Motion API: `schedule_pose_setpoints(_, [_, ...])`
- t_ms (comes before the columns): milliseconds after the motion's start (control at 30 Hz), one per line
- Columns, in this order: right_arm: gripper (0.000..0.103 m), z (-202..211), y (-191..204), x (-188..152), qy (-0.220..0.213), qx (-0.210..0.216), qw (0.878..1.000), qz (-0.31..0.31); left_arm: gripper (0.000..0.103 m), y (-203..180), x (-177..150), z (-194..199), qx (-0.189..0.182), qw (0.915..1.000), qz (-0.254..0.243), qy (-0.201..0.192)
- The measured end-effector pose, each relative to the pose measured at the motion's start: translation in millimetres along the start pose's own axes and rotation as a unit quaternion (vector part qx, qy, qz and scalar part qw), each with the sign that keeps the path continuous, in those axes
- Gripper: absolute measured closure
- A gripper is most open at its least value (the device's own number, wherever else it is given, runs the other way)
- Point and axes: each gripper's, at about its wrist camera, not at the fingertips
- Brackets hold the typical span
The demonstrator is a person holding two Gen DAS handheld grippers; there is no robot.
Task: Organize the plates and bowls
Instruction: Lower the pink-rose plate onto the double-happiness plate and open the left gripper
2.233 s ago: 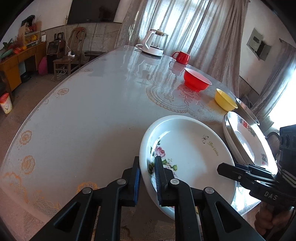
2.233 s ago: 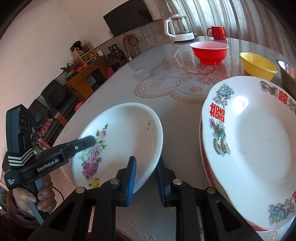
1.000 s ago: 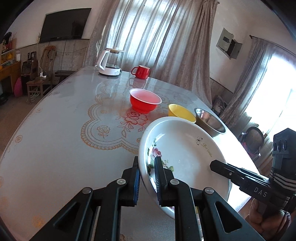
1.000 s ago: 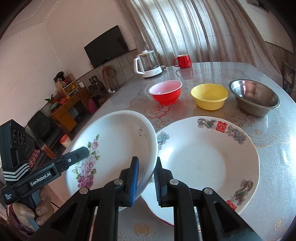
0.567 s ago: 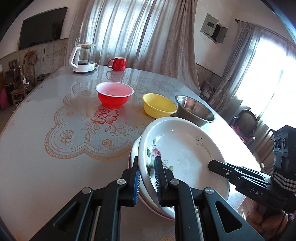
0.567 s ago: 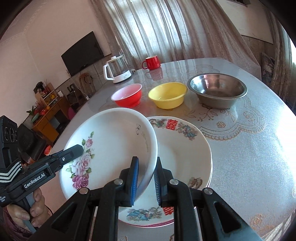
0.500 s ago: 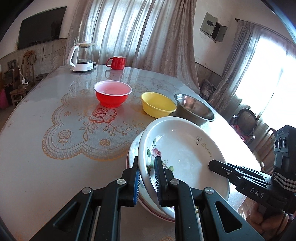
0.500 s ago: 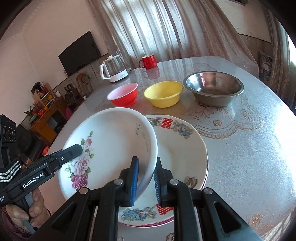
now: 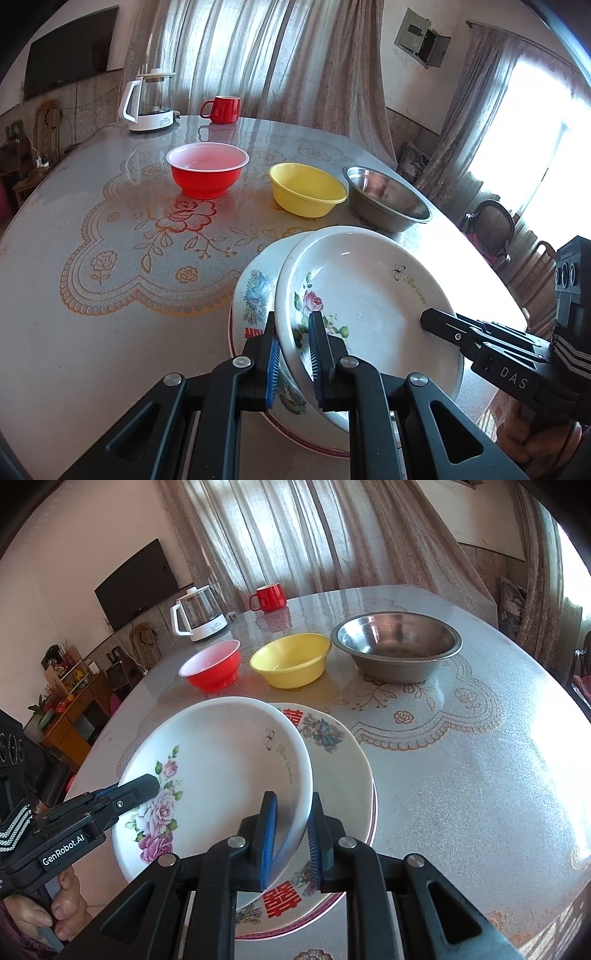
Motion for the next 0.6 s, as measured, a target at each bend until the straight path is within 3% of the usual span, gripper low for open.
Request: schedule_pose_setpoints(600, [0.09,-13.5,13.9,-6.7,-0.017,-0.09,0.992,0.085,0.087,-8.3,-5.2,-16.0,0.043,0.9987,-0.027,0.005])
Point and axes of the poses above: each gripper's, at about its wrist camera, not at the fingertips, and z roughly against the way its jaws point, y to its left, x to its top, and after that the axes turned 3 degrees about -y, right-handed
